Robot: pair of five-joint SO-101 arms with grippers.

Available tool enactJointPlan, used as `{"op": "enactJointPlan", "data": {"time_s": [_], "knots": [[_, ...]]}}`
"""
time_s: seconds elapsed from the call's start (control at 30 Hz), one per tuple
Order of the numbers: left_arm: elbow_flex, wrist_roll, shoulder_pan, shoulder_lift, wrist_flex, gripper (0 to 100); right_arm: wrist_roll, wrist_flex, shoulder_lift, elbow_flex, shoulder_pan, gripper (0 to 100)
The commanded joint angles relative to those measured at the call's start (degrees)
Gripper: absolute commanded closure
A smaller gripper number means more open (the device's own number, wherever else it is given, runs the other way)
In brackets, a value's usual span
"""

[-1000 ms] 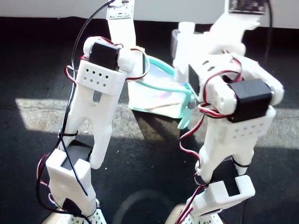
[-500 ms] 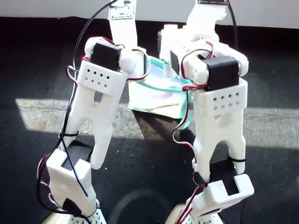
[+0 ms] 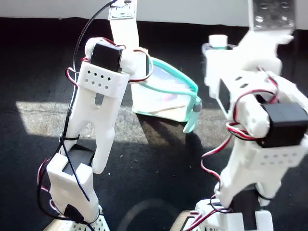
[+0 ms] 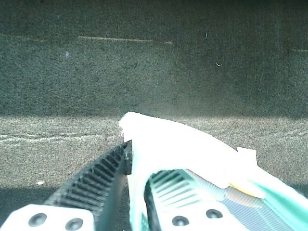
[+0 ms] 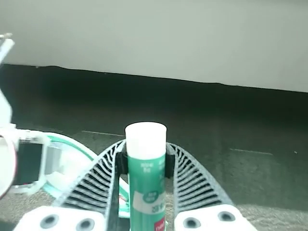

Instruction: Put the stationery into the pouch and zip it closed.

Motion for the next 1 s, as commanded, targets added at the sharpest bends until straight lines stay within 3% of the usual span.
{"op": "enactJointPlan", "data": {"time_s": [0.0,0.3,0.4,0.6,0.73,0.97], "knots": [[1.54,-0.79,-0.92,1.45,0.35,99,0.53,0.57,-3.21,4.88,5.32,99.3],[1.54,-0.79,-0.92,1.45,0.35,99,0.62,-2.24,-9.45,44.79,13.58,99.3],[1.54,-0.79,-0.92,1.45,0.35,99,0.88,-13.05,-9.54,62.37,14.81,99.3],[1.54,-0.79,-0.92,1.45,0.35,99,1.05,-45.32,-9.54,92.53,15.60,99.3],[1.54,-0.79,-0.84,1.45,0.44,99,1.05,-58.42,-9.45,101.93,15.52,99.3],[1.54,-0.70,-0.57,1.45,0.44,99,8.70,-60.00,-9.45,105.54,15.34,98.8]]}}
